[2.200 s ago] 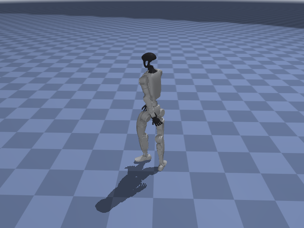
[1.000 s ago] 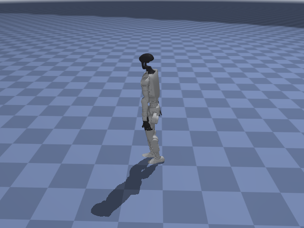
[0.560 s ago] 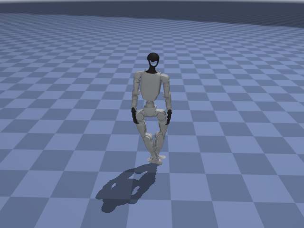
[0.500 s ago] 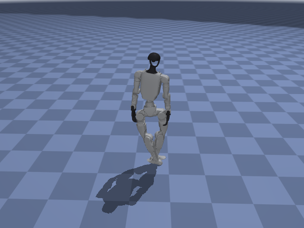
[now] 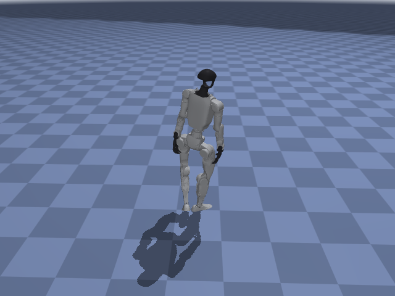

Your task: In place motions

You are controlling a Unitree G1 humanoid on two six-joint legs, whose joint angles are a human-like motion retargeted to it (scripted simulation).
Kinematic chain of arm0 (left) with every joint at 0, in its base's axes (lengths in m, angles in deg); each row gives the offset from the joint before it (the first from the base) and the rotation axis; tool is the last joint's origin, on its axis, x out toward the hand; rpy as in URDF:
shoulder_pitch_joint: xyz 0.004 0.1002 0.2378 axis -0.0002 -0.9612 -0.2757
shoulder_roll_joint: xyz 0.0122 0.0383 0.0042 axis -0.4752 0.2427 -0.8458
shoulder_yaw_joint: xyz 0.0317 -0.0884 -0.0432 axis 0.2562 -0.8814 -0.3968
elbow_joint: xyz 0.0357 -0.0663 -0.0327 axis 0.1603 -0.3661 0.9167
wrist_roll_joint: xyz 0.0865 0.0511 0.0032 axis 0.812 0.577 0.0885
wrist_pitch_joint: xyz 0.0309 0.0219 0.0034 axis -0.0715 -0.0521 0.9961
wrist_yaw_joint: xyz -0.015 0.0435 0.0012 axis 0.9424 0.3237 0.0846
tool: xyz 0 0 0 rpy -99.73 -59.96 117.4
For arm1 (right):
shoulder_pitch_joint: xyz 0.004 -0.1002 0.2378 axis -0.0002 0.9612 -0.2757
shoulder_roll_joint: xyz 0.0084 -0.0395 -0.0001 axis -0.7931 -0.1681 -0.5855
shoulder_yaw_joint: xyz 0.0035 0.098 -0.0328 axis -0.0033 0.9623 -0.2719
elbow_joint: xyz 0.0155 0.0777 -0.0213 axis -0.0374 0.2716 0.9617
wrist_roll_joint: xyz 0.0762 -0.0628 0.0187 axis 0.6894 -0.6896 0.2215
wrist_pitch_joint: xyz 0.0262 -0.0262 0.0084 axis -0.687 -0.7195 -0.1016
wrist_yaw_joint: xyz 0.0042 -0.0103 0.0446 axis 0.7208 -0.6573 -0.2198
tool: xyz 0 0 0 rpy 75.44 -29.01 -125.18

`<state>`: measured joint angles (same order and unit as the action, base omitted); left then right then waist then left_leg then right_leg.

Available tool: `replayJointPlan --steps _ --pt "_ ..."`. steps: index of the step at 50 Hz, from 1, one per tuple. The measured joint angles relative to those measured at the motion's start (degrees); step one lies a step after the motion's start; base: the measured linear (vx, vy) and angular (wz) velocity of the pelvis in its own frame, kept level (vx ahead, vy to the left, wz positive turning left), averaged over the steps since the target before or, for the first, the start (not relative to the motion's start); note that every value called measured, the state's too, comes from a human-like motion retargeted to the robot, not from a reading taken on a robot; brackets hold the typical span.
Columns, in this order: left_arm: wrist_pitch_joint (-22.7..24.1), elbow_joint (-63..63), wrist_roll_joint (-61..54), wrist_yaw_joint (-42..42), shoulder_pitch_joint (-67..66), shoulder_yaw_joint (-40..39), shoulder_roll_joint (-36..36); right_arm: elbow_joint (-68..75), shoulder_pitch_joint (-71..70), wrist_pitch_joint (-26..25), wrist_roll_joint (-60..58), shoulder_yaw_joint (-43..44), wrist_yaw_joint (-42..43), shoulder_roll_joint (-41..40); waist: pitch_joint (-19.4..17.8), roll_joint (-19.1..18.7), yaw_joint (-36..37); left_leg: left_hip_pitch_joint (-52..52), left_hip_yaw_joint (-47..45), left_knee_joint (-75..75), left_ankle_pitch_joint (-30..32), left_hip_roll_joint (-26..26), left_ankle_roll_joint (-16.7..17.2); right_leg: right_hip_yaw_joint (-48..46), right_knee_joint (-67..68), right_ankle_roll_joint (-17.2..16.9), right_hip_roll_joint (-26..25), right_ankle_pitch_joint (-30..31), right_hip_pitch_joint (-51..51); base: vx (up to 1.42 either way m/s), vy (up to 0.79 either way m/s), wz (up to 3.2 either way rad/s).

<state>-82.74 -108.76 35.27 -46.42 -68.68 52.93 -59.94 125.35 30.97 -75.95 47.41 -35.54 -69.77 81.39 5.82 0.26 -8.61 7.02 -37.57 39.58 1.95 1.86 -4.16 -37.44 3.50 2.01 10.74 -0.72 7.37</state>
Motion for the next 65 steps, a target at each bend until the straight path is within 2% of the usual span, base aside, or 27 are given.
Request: replayJointPlan --steps 2,5,10,13,18,20,24,28,33,37,42,45,46,48,50,53,55,57,58,59,60,62,63,65 --pt "-0.16 -0.29 -0.19 0.06 -0.14 -0.36 0.54 -2.32 -2.43 0.52 -0.21 -2.43 -0.84 -0.66 -0.91 0.12 0.06 2.92 4.36 0.75 -2.86 1.58 0.31 3.41 -0.66 0.25 -0.64 0.98 0.49 0.13 0.11 -1.75" --pt "-0.23 0.19 0.26 0.49 0.07 0.22 0.99 -5.47 -4.84 1.59 1.31 -4.76 -1.33 -1.9 -2.18 0.49 0.82 5.15 5.99 -1.4 -6.2 1.58 -0.79 6.91 -0.47 0.43 -0.93 1.69 1.26 0.08 0.13 -1.67" --pt "-0.66 3.36 0.42 0.4 2.38 2.52 0.72 -7.64 -6.98 2.87 4.72 -5.75 -2.0 -3.47 -6.16 0.18 2.5 8.07 16.61 -9.64 -9.63 5.66 0.35 11.83 0.31 -0.17 -2.66 2.42 0.63 0.03 0.11 -1.43" --pt "-0.99 5.75 -0.01 0.5 3.89 3.43 0.27 -6.57 -6.72 2.87 5.12 -5.57 -2.09 -3.21 -7.29 -0.18 2.88 8.25 21.24 -14.04 -11.89 7.08 0.4 14.2 0.43 -0.29 -3.77 2.41 -0.04 0.07 0.05 -0.97" --pt "-0.62 8.86 -1.01 -0.54 5.27 4.32 -0.57 -1.27 -4.32 1.94 2.83 -5.18 -0.29 -1.31 -7.94 -2.51 4.1 4.57 31.17 -24.93 -10.77 9.01 2.42 17.23 0.49 0.08 -7.9 2.01 -1.97 0.12 0.0 -0.97" --pt "-0.33 9.81 -1.02 -0.88 5.04 4.47 -0.85 2.19 -3.38 1.0 1.39 -4.77 0.27 -0.24 -7.45 -3.14 3.75 2.55 31.14 -29.72 -8.93 9.3 -2.18 18.02 0.35 -0.14 -8.98 1.82 -3.1 0.16 -0.07 -0.45" --pt "-0.3 9.22 -0.02 -0.35 5.28 4.9 -1.43 8.06 -0.26 -2.07 -2.06 -0.68 2.31 1.38 -3.49 -5.39 -3.25 2.49 25.43 -31.23 -7.0 5.84 -1.1 15.05 0.27 -0.47 -9.92 1.08 -2.37 0.12 -0.04 0.65" --pt "-0.61 7.8 0.94 -0.74 8.04 6.82 -2.22 9.99 4.59 -1.32 1.71 5.44 3.74 3.08 -5.11 -3.79 -2.83 0.55 24.38 -31.43 -6.78 6.42 -1.08 15.81 0.7 -0.52 -9.49 0.51 -4.25 0.01 0.01 -0.05" --pt "-0.48 3.43 1.82 -0.55 9.28 10.61 -2.2 10.62 8.75 -3.1 1.68 9.52 2.86 4.6 -3.91 -2.91 -3.2 0.14 22.01 -31.06 -8.69 6.02 -2.02 18.98 3.38 -0.98 -8.95 -0.28 -2.41 0.14 -0.02 -0.37" --pt "-0.3 0.95 1.98 1.3 9.04 11.97 -1.56 8.15 6.42 -2.68 -0.49 8.06 5.18 4.08 -4.74 -3.32 -6.69 -0.29 16.95 -31.63 -11.4 4.23 -2.42 23.73 4.94 -1.71 -9.94 1.22 0.67 0.03 -0.05 -1.48" --pt "0.33 0.06 4.83 2.95 7.23 12.9 -0.5 1.52 0.71 -1.6 -1.79 3.96 0.32 0.39 -4.46 -5.41 -13.79 0.52 8.24 -33.03 -14.99 1.39 -0.64 30.62 3.63 -3.06 -13.29 3.98 6.08 0.01 0.02 -2.47" --pt "0.89 0.67 6.64 4.48 6.73 12.49 -0.42 -2.94 -2.16 -0.34 0.11 -0.2 -2.02 -3.03 -5.59 -7.16 -20.54 0.89 3.26 -33.11 -16.73 -1.26 1.61 31.9 2.73 -3.51 -14.87 2.21 8.7 0.02 0.11 -2.56" --pt "0.89 1.01 7.13 5.02 6.75 11.83 -0.61 -4.1 -2.63 0.39 0.98 -2.06 -2.02 -4.17 -6.45 -7.87 -20.96 1.02 -0.17 -33.89 -16.76 -2.11 1.4 31.91 2.64 -2.6 -16.02 1.05 9.32 0.03 0.14 -3.24" --pt "0.52 1.67 8.29 5.75 7.09 11.01 -1.18 -5.88 -3.13 1.68 2.43 -5.12 -1.48 -5.91 -7.68 -9.01 -22.24 1.14 -5.36 -34.69 -17.1 -3.78 1.89 27.73 2.37 -0.89 -16.22 -1.63 10.16 0.04 0.16 -3.24" --pt "0.17 2.37 9.95 5.97 7.65 11.1 -2.27 -6.49 -2.93 2.59 3.18 -7.48 -0.23 -6.67 -8.12 -9.86 -21.9 0.83 -10.57 -35.32 -17.72 -5.17 3.05 17.71 2.55 0.34 -14.16 -5.65 9.89 0.15 0.14 -3.03" --pt "-0.44 3.54 12.67 4.76 8.02 11.97 -3.68 -4.27 -2.01 2.42 2.72 -8.53 1.37 -5.37 -7.0 -9.75 -16.78 -0.32 -17.73 -35.33 -18.51 -6.11 5.21 -0.75 3.7 -0.3 -9.09 -10.0 6.92 0.28 0.08 -2.96" --pt "-1.03 4.12 13.42 3.07 8.19 12.29 -4.19 -1.62 -1.29 1.58 1.66 -7.72 2.26 -3.91 -5.81 -8.89 -12.68 -1.44 -21.9 -34.41 -19.06 -6.31 6.83 -8.81 3.98 -2.03 -5.97 -10.19 4.61 0.31 0.04 -2.46" --pt "-1.22 4.39 12.54 1.96 8.58 12.28 -4.36 1.0 -0.65 1.17 1.43 -5.64 3.43 -2.7 -5.1 -7.05 -10.0 -2.89 -24.34 -32.85 -19.48 -5.56 8.22 -9.44 4.37 -6.67 -3.07 -4.91 3.44 0.35 -0.02 -1.74" --pt "-1.24 4.4 11.62 1.7 8.95 12.01 -4.45 2.47 -0.3 0.88 1.96 -4.03 4.28 -2.23 -4.84 -6.25 -8.93 -3.71 -25.42 -31.89 -19.38 -5.53 9.03 -8.94 4.57 -8.02 -1.65 -0.19 3.07 0.39 -0.05 -2.12" --pt "-1.3 4.48 10.86 1.71 9.21 11.22 -4.46 3.79 -0.04 0.46 2.9 -2.78 5.02 -1.85 -4.34 -5.52 -5.95 -4.62 -28.25 -31.11 -19.18 -5.99 10.01 -3.73 6.21 -7.5 -1.46 -0.65 4.01 0.38 -0.05 -3.02" --pt "-1.38 4.59 10.17 1.84 9.4 10.17 -4.44 5.03 0.17 -0.02 4.04 -1.72 5.71 -1.51 -3.72 -4.84 -2.02 -5.57 -31.96 -30.44 -18.93 -6.7 11.08 3.82 8.57 -6.04 -1.87 -3.7 5.6 0.38 -0.03 -1.76" --pt "-1.47 5.11 9.23 2.31 8.86 10.33 -3.73 7.25 1.48 -0.87 6.6 2.43 5.94 -0.89 -3.17 -4.17 -6.82 -5.72 -25.07 -28.61 -18.28 -5.84 10.43 -7.16 3.08 -1.52 -2.39 -0.25 3.32 0.45 -0.05 1.26" --pt "-1.41 5.34 8.38 2.36 8.51 10.32 -3.29 7.98 1.94 -1.35 7.34 3.95 5.78 -0.63 -3.21 -4.8 -9.7 -5.4 -21.58 -27.73 -17.92 -6.39 9.91 -9.87 0.8 -1.33 -3.45 0.52 1.72 0.44 -0.1 1.45" --pt "-1.33 5.01 5.64 1.71 8.6 8.85 -2.02 8.44 2.58 -2.18 8.13 6.34 5.44 -0.1 -2.91 -4.81 -8.48 -7.11 -23.52 -28.08 -16.94 -6.62 9.95 -2.29 0.75 -1.71 -5.27 -0.23 1.81 0.33 -0.1 -0.5"
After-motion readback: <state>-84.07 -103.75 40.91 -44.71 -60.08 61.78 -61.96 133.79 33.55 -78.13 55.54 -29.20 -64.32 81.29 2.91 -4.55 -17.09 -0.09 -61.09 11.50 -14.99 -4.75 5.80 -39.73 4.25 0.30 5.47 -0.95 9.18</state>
